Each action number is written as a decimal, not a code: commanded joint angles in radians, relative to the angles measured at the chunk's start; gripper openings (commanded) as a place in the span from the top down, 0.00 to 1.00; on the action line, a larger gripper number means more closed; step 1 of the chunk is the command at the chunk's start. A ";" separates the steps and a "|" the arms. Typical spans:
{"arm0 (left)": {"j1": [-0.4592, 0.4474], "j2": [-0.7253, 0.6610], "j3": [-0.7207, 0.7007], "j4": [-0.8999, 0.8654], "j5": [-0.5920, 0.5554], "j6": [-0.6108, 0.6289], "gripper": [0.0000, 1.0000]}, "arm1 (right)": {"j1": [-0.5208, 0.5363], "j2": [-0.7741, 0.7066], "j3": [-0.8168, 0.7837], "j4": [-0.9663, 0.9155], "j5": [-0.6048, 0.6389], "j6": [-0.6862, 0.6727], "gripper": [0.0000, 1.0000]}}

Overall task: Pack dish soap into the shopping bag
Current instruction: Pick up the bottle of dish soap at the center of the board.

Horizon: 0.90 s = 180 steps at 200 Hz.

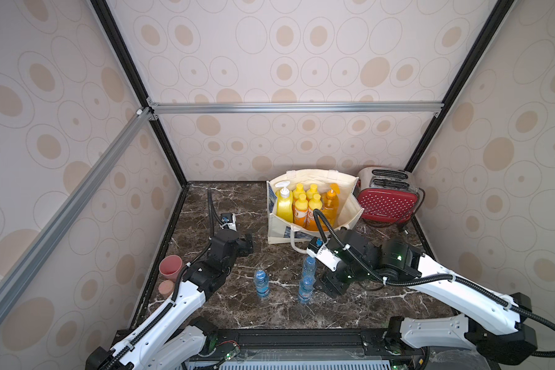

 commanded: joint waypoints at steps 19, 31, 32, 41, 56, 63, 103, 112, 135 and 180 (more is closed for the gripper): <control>0.004 0.007 0.022 0.031 -0.012 0.002 0.15 | 0.037 0.089 -0.033 0.047 0.087 0.062 0.27; 0.003 0.008 0.020 0.032 -0.010 0.002 0.15 | 0.037 0.120 -0.032 0.051 0.100 0.063 0.27; 0.003 0.008 0.020 0.032 -0.010 0.002 0.15 | 0.037 0.123 -0.032 0.051 0.101 0.062 0.27; 0.004 0.006 0.021 0.033 -0.010 0.002 0.15 | 0.040 0.140 -0.032 0.057 0.106 0.060 0.27; 0.004 0.009 0.021 0.033 -0.010 0.003 0.15 | 0.040 0.161 -0.041 0.084 0.114 0.057 0.27; 0.003 0.009 0.023 0.033 -0.009 0.003 0.15 | 0.040 0.169 -0.048 0.094 0.118 0.058 0.29; 0.003 0.005 0.019 0.035 -0.009 0.003 0.16 | 0.040 0.211 -0.061 0.126 0.112 0.063 0.42; 0.003 0.008 0.021 0.035 -0.007 0.003 0.16 | 0.040 0.215 -0.066 0.134 0.114 0.063 0.43; 0.003 0.008 0.020 0.035 -0.007 0.005 0.16 | 0.039 0.225 -0.070 0.151 0.120 0.063 0.49; 0.003 -0.001 0.016 0.036 -0.009 0.003 0.16 | 0.039 0.246 -0.020 0.111 0.099 0.051 0.76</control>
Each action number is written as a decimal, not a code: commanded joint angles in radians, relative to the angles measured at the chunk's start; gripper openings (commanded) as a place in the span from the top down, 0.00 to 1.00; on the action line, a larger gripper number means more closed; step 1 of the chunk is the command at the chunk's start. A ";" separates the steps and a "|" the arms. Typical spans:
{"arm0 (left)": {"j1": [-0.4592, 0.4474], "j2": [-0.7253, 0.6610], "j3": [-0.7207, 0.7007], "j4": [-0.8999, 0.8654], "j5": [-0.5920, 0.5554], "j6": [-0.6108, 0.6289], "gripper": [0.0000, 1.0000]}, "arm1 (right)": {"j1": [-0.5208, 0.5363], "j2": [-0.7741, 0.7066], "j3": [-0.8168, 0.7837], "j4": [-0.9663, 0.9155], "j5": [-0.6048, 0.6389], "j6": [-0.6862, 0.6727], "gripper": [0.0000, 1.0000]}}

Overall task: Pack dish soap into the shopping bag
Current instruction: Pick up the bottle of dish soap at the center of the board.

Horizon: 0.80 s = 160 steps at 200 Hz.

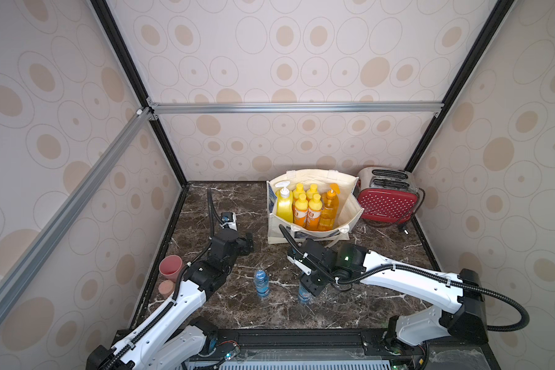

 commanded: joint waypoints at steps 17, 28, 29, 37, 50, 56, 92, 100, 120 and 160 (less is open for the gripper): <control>0.003 -0.008 0.017 0.018 -0.008 0.004 0.16 | 0.007 -0.017 0.080 -0.068 -0.009 -0.013 0.84; 0.003 -0.005 0.020 0.017 -0.004 0.006 0.16 | 0.007 -0.037 0.117 -0.090 -0.014 -0.020 0.87; 0.003 -0.005 0.020 0.017 -0.003 0.006 0.16 | 0.007 -0.039 0.120 -0.092 -0.015 -0.021 0.87; 0.003 -0.003 0.023 0.017 0.000 0.007 0.16 | 0.008 -0.055 0.153 -0.113 -0.015 -0.030 0.88; 0.003 0.004 0.026 0.015 0.003 0.009 0.16 | 0.006 -0.080 0.210 -0.137 -0.007 -0.045 0.89; 0.004 0.007 0.028 0.015 0.005 0.010 0.16 | 0.005 -0.092 0.239 -0.146 -0.004 -0.055 0.89; 0.003 0.016 0.038 0.011 0.013 0.012 0.16 | -0.049 -0.110 0.473 -0.238 0.005 -0.109 0.92; 0.003 0.018 0.040 0.009 0.016 0.014 0.16 | -0.075 -0.111 0.519 -0.249 -0.005 -0.120 0.93; 0.003 0.024 0.044 0.008 0.020 0.016 0.16 | -0.154 -0.101 0.633 -0.274 -0.007 -0.149 0.94; 0.003 0.040 0.054 0.003 0.034 0.021 0.16 | -0.351 -0.002 0.868 -0.313 0.026 -0.198 0.97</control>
